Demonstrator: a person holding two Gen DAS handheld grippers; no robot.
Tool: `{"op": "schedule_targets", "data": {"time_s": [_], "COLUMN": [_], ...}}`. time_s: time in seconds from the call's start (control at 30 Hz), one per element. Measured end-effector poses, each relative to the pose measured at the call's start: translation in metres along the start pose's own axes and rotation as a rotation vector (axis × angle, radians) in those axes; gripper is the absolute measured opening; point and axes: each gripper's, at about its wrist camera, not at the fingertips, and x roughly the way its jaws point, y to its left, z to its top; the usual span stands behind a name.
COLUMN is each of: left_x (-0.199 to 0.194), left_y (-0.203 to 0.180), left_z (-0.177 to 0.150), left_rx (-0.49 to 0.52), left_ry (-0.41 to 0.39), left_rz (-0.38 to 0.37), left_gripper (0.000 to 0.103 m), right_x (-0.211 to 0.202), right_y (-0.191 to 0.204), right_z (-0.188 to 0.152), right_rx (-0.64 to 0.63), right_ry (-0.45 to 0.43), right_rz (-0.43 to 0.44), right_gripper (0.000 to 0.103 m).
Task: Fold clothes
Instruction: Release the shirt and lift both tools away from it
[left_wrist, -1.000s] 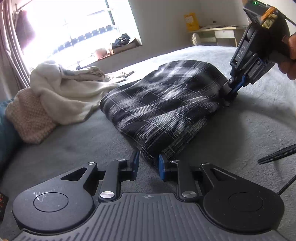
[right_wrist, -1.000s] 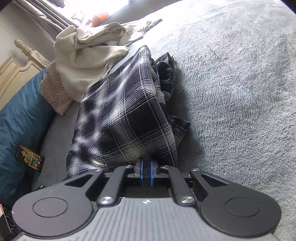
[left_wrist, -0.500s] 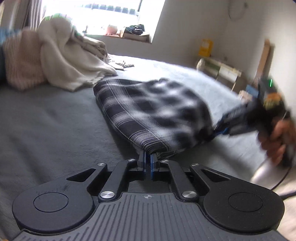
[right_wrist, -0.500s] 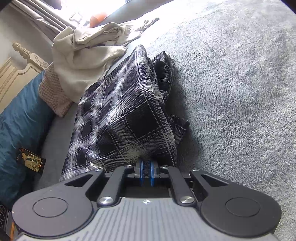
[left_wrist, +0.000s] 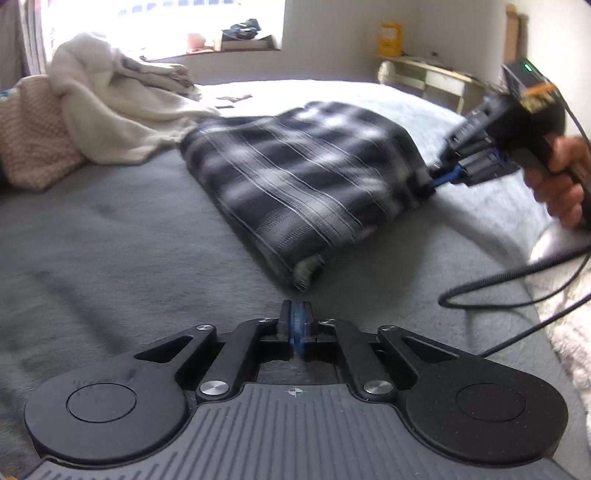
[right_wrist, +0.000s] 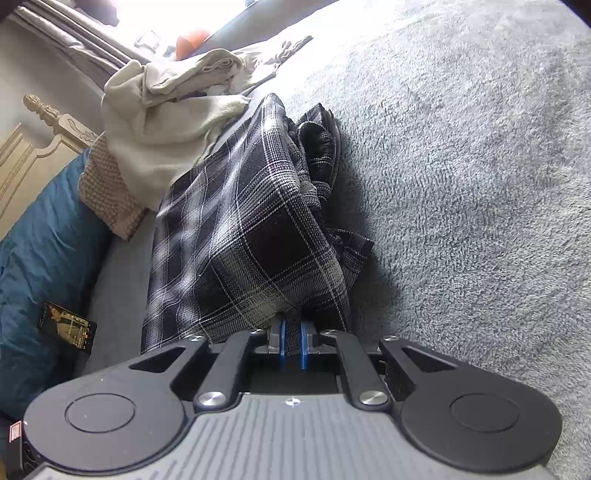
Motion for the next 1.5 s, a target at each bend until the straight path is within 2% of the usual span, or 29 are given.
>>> {"op": "schedule_targets", "data": {"time_s": [0.1,0.17,0.23,0.37,0.43,0.53,0.63,0.67,0.7,0.77,0.83,0.93,1.0,1.1,1.2,1.27,1.37,1.43,1.5], "left_x": [-0.009,-0.012,-0.012,0.0,0.012,0.03,0.053,0.062,0.067,0.068,0.068,0.067,0.067,0.069,0.071,0.071,0.07,0.07,0.071], "left_y": [0.014,0.022,0.028,0.026,0.016,-0.001,-0.012,-0.014,-0.015,-0.014,-0.009,-0.003,-0.003,-0.005,-0.004,-0.002,-0.002,-0.002,-0.002], "left_z": [0.006,0.012,0.02,0.041,0.053,0.059,0.057,0.053,0.05,0.047,0.046,0.044,0.042,0.041,0.042,0.041,0.039,0.037,0.036], "left_rx": [-0.063,-0.093,-0.13,-0.163,-0.14,-0.092,-0.07,-0.074,-0.079,-0.096,-0.132,-0.18,-0.187,-0.189,-0.211,-0.228,-0.239,-0.24,-0.243], "left_ry": [-0.027,-0.049,-0.078,-0.138,-0.163,-0.186,-0.144,-0.117,-0.107,-0.124,-0.13,-0.14,-0.15,-0.159,-0.163,-0.167,-0.172,-0.182,-0.192], "left_rz": [0.067,0.127,0.151,0.108,0.075,0.041,0.04,0.048,0.05,0.047,0.031,0.013,0.011,0.016,0.007,-0.005,-0.011,-0.012,-0.011], "left_gripper": [0.011,0.012,0.013,0.018,0.019,0.02,0.02,0.02,0.021,0.021,0.021,0.021,0.021,0.022,0.022,0.023,0.023,0.023,0.023], "right_x": [-0.012,-0.025,-0.04,-0.049,-0.045,-0.019,0.01,0.021,0.026,0.033,0.03,0.022,0.013,0.022,0.049,0.075,0.076,0.07,0.065], "right_y": [0.003,0.013,0.028,0.072,0.095,0.121,0.114,0.106,0.098,0.081,0.078,0.091,0.106,0.124,0.125,0.1,0.081,0.092,0.105], "right_z": [0.0,-0.002,-0.006,-0.006,-0.003,0.0,0.004,0.005,0.008,0.016,0.019,0.025,0.033,0.05,0.064,0.072,0.074,0.079,0.085], "right_rx": [-0.013,-0.062,-0.151,-0.411,-0.552,-0.743,-0.797,-0.788,-0.749,-0.659,-0.628,-0.629,-0.649,-0.694,-0.723,-0.683,-0.608,-0.611,-0.617], "right_ry": [-0.015,-0.03,-0.077,-0.168,-0.198,-0.179,-0.133,-0.114,-0.105,-0.092,-0.085,-0.068,-0.108,-0.159,-0.179,-0.142,-0.143,-0.132,-0.151], "right_rz": [-0.035,-0.127,-0.184,-0.206,-0.211,-0.275,-0.354,-0.392,-0.393,-0.377,-0.38,-0.409,-0.389,-0.38,-0.408,-0.466,-0.457,-0.483,-0.471], "right_gripper": [0.009,0.009,0.009,0.01,0.009,0.009,0.009,0.009,0.008,0.007,0.007,0.008,0.008,0.008,0.008,0.007,0.007,0.008,0.008]}}
